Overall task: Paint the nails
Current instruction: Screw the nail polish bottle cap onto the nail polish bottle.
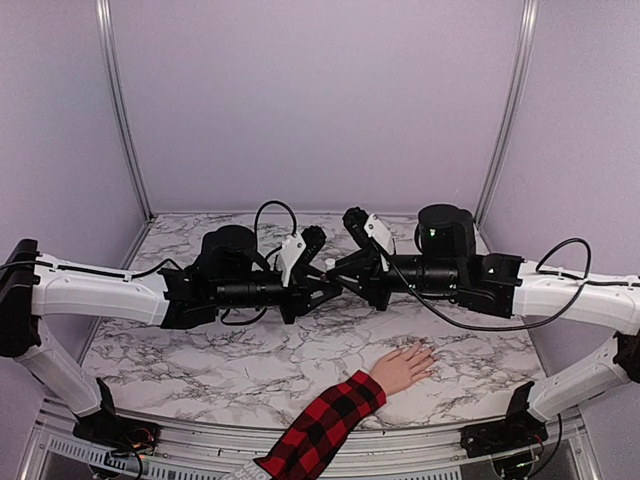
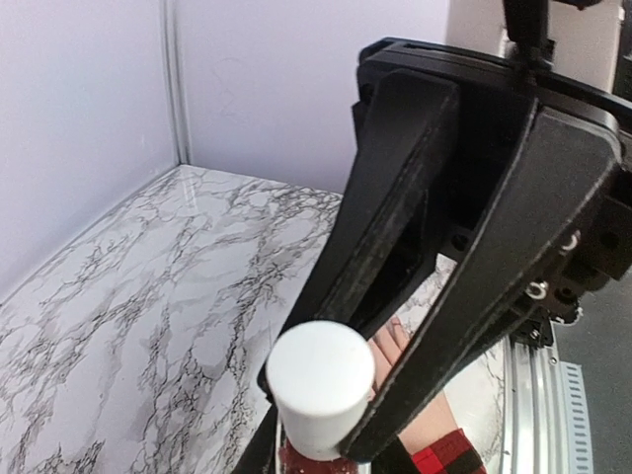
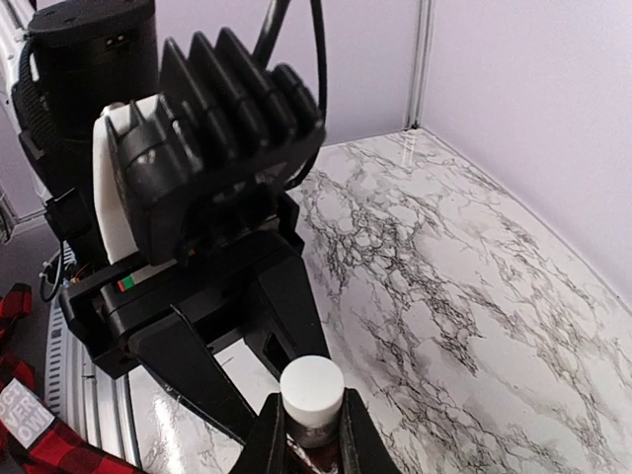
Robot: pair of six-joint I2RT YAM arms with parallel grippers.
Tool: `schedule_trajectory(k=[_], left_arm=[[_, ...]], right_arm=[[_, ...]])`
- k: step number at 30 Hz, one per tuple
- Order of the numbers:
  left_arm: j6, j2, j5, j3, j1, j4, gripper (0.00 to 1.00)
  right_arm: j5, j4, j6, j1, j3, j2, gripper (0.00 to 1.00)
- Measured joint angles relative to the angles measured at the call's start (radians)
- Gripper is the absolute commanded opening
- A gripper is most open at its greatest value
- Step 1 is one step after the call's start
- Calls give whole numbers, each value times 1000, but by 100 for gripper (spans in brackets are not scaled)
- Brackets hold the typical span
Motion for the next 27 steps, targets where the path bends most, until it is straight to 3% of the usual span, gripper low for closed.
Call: schedule_trajectory(k=[9,15,22,27], left_arm=[[-91,58,-128,30,0,38,0],[-97,63,-134,31,0,43,0],[-74,62,-37,31,0,71,0],[-53,48,82,26,1,76,0]], right_arm=[[166,63,87,3,-6,39,11],[183,65,100,5,-6,40,29],[177,53,78,3,-13,-13,46],[109,49,42,-3,-19,-66,52]])
